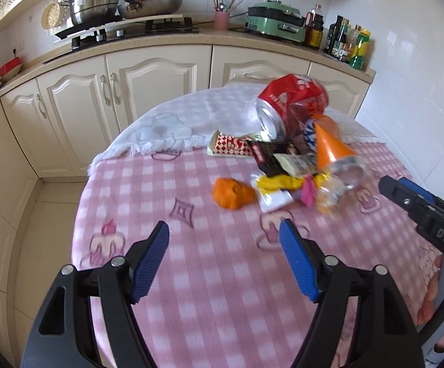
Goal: Collect trash
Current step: 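Grasp the orange peel with the left tool while the right tool grasps the orange can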
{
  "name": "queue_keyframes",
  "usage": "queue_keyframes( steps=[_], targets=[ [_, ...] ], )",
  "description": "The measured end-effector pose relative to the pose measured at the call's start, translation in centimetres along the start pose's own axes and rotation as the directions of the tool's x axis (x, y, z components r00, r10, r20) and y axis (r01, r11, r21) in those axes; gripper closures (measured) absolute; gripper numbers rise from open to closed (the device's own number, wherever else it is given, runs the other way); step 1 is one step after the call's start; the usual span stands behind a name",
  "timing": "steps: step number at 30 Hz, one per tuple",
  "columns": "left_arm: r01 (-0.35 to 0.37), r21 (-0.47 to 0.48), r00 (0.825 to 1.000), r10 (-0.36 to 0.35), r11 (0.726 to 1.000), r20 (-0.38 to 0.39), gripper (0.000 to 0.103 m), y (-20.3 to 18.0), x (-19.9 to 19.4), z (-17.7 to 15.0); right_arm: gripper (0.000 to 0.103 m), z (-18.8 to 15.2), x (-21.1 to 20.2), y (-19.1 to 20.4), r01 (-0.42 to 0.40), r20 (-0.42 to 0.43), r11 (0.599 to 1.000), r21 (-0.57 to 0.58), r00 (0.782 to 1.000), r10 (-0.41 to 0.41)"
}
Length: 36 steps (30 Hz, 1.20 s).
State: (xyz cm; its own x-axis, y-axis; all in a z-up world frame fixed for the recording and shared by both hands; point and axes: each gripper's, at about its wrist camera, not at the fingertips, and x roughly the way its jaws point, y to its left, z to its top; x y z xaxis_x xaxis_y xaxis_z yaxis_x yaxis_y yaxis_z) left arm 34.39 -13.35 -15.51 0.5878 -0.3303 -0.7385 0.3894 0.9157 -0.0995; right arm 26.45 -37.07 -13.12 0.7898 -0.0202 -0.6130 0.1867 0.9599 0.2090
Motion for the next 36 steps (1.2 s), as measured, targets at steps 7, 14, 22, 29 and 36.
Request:
queue_keyframes(
  steps=[7, 14, 22, 29, 36],
  targets=[
    [0.003, 0.018, 0.999, -0.002, 1.0, -0.038, 0.036, 0.1, 3.7, 2.3, 0.036, 2.1, 1.6, 0.3, -0.006, 0.01, 1.0, 0.017, 1.0, 0.005],
    [0.0, 0.074, 0.996, 0.007, 0.997, -0.083, 0.066, -0.6, 6.3, 3.2, 0.033, 3.6, 4.0, 0.5, -0.012, -0.044, 1.0, 0.027, 0.999, 0.014],
    [0.012, -0.004, 1.0, -0.012, 1.0, -0.018, 0.078, 1.3, 4.1, 3.4, 0.027, 5.3, 6.2, 2.1, -0.008, -0.096, 1.0, 0.011, 0.995, 0.009],
    [0.027, -0.007, 0.999, -0.027, 1.0, -0.025, 0.078, 2.0, 4.0, 2.6, 0.028, 5.3, 7.6, 5.9, 0.089, -0.083, 0.983, -0.16, 0.991, -0.103],
    [0.036, -0.001, 0.999, -0.036, 0.999, 0.024, 0.078, 2.0, 1.6, 1.8, 0.063, 4.7, 7.8, 4.1, 0.11, -0.123, 0.982, -0.15, 0.984, -0.129]
  ],
)
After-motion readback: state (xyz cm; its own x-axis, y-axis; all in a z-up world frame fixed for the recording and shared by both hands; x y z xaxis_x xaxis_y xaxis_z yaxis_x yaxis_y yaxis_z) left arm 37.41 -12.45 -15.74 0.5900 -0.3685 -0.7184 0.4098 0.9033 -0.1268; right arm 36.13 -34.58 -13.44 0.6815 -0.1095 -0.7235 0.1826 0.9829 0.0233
